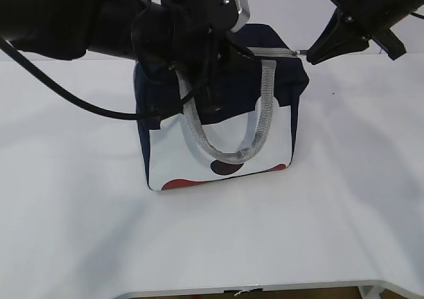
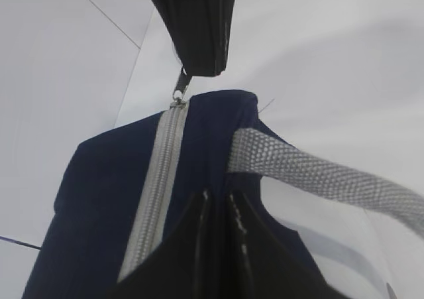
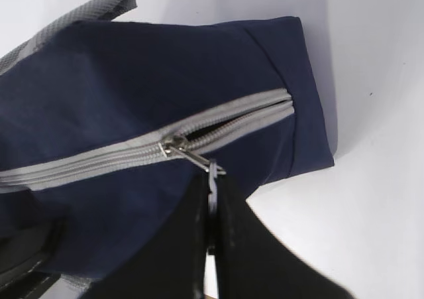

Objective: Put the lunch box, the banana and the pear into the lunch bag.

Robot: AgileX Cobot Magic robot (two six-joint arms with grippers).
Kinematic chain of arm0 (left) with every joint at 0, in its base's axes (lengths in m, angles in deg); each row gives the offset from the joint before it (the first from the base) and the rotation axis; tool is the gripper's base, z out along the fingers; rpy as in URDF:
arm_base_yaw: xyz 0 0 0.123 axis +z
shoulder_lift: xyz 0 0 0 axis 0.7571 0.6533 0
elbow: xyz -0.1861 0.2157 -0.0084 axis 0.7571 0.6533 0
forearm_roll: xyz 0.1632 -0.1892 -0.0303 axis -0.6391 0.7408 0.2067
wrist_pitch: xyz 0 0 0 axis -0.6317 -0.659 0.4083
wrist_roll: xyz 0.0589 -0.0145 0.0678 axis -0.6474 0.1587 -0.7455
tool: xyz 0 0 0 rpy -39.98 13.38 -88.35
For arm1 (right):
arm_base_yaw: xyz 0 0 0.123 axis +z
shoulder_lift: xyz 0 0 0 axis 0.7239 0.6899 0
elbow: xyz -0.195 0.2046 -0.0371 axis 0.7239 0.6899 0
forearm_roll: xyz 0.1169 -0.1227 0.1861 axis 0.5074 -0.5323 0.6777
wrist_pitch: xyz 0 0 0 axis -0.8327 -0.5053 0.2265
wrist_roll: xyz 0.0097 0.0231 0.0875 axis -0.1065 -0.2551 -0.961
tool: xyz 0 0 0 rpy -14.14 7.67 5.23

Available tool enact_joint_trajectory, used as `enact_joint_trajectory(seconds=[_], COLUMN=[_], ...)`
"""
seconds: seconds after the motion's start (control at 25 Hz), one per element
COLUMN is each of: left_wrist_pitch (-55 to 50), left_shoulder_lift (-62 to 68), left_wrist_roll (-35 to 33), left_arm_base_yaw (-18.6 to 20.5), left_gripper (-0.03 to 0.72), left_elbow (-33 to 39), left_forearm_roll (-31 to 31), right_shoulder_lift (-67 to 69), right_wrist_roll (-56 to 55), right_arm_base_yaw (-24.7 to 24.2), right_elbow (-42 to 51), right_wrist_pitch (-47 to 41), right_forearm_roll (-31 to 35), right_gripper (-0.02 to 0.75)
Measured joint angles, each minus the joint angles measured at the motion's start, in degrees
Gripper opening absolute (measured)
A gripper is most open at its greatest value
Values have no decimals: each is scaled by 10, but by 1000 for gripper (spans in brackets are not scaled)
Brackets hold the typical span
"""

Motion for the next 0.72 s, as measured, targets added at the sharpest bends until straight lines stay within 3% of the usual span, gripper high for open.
enact_joint_trajectory(seconds=[0.72], left_wrist_pitch=[56], left_shoulder_lift=[-10], left_wrist_roll=[0], left_arm_base_yaw=[-4], left_gripper=[-8], left_elbow=[19], left_forearm_roll=[-36], right_shoulder_lift=[0], right_wrist_roll=[-27], right_arm_base_yaw=[-20], right_elbow=[0], right_wrist_pitch=[-4], right_forearm_roll=[6], right_gripper=[18])
